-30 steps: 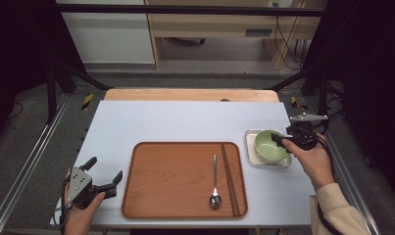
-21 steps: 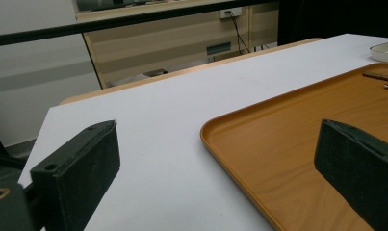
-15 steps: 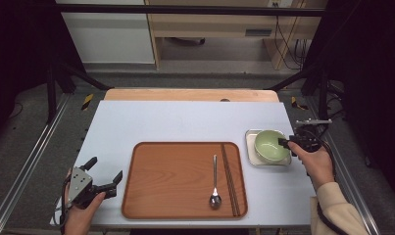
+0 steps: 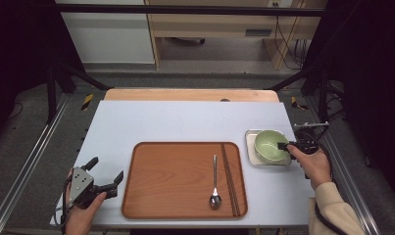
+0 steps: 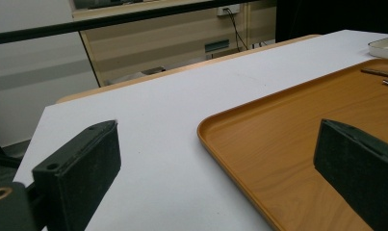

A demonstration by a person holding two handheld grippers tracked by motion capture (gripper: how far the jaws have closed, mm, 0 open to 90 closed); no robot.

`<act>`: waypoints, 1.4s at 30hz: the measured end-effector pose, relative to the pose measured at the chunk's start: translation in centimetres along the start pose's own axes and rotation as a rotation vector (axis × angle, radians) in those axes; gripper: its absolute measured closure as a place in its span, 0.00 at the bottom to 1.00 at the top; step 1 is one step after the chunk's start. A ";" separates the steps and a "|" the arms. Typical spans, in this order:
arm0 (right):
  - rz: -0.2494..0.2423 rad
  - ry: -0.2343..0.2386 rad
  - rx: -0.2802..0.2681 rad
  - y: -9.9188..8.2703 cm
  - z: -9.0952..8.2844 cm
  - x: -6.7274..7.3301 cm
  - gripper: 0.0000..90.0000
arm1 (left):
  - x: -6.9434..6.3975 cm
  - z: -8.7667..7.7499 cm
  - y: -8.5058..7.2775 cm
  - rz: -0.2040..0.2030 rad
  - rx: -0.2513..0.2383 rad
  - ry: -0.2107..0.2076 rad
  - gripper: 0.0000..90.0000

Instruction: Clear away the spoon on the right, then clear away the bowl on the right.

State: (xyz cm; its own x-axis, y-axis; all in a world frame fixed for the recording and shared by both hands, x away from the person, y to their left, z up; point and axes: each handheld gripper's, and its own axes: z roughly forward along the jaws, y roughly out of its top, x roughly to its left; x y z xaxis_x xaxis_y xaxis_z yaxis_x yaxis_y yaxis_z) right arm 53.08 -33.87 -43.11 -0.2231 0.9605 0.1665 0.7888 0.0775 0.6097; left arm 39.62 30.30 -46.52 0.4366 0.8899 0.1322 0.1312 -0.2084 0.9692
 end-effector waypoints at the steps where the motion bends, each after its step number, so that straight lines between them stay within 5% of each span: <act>1: -0.004 0.000 0.002 0.0 0.1 -0.1 0.71 | 0.0 0.0 0.0 0.000 -0.001 0.000 0.03; 21: 0.064 -0.028 0.037 0.2 0.6 -0.4 0.89 | -0.1 0.1 0.0 0.000 0.001 0.000 0.03; 33: 0.094 -0.021 -0.019 0.2 -0.1 -0.2 0.93 | -0.1 0.0 0.0 -0.005 -0.001 0.005 0.03; 36: 0.061 -0.044 -0.033 0.1 -0.6 -0.2 0.93 | -0.1 -0.1 0.0 -0.002 -0.003 0.005 0.03; 42: 0.069 -0.026 -0.052 0.1 -1.4 -0.1 0.93 | 0.0 0.0 0.0 -0.005 -0.002 0.009 0.03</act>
State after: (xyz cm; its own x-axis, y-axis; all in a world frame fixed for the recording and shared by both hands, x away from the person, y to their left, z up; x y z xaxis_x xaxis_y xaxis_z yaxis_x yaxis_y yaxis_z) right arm 52.37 -34.30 -41.94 -0.1536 0.9698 0.1895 0.7711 -0.0023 0.6368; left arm 39.58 30.31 -46.53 0.4280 0.8945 0.1295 0.1313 -0.2033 0.9703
